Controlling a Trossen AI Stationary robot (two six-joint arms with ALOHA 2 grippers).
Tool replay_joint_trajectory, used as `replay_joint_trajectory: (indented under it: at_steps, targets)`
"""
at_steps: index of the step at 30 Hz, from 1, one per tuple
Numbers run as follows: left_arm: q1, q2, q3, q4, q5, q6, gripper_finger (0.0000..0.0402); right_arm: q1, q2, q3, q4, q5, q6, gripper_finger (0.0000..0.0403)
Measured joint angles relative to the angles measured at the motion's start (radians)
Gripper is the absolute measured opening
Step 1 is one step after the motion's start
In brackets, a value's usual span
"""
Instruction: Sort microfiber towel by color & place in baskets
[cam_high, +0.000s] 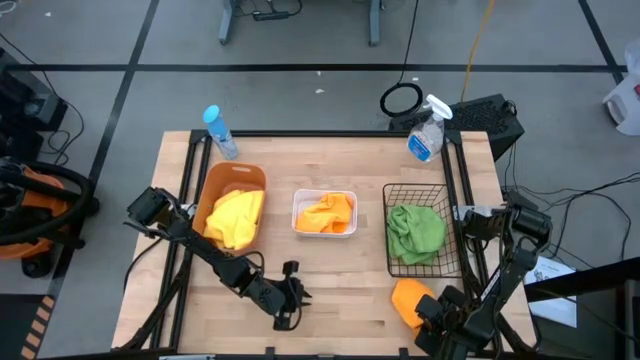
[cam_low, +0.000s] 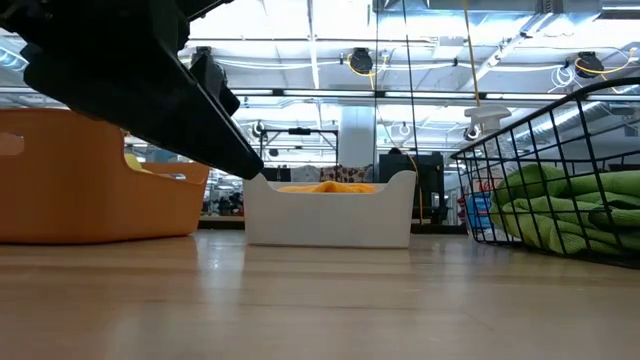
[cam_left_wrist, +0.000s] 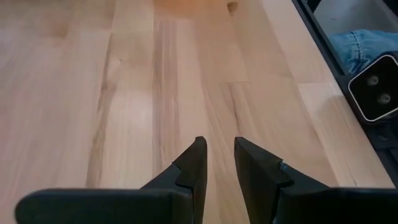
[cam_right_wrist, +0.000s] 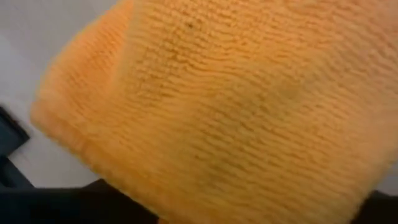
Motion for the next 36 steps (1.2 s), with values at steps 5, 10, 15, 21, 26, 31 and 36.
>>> replay_joint_trajectory:
  at_steps: [5,10,15,21,26,31,36]
  targets:
    - [0.000,0.000,0.000,0.009,-0.028,-0.004,0.0086,0.000,0.002,0.000,0.006,-0.007,0.026,0.0139]
    - [-0.001,0.000,0.000,0.053,-0.033,-0.003,0.0086,0.001,0.003,0.011,0.008,-0.008,0.031,0.0041]
    - [-0.001,0.000,0.000,0.063,-0.034,0.021,0.0086,0.019,0.013,0.066,-0.034,0.037,0.001,0.0018]
    - [0.021,0.001,0.000,0.136,-0.079,0.082,0.0086,0.022,0.013,0.175,-0.146,0.061,-0.020,0.0025]
    - [0.048,0.001,0.000,0.267,-0.081,0.160,0.0086,0.021,0.011,0.300,-0.263,0.140,-0.081,0.0017]
    - [0.070,0.001,0.000,0.387,-0.081,0.253,0.0086,0.010,0.010,0.436,-0.364,0.268,-0.174,0.0015]
    - [0.085,0.001,0.000,0.504,-0.080,0.347,0.0086,-0.014,0.008,0.547,-0.432,0.421,-0.358,0.0015]
